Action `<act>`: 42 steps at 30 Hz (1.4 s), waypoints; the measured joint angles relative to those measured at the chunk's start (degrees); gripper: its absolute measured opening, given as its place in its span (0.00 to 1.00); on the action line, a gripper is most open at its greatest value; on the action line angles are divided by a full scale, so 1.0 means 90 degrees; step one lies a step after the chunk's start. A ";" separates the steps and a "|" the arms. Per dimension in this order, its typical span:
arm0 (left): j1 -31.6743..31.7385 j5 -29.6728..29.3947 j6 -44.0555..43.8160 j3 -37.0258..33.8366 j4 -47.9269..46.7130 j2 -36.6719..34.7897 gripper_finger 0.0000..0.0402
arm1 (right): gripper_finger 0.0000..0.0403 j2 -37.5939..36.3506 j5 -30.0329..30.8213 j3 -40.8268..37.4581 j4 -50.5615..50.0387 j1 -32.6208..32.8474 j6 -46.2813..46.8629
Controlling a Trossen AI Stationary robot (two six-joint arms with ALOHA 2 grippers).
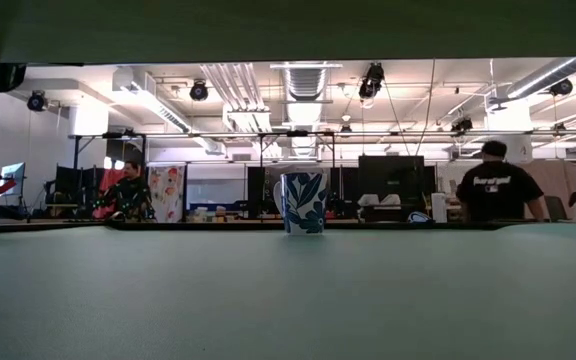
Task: Place coffee mugs
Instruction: Put the light blue mug on the shelf
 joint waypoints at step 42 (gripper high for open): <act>0.0000 -0.0415 -0.0151 0.0005 0.0046 -0.0386 0.20 | 0.04 -0.0470 -0.0279 -0.1682 0.1829 0.0428 -0.2144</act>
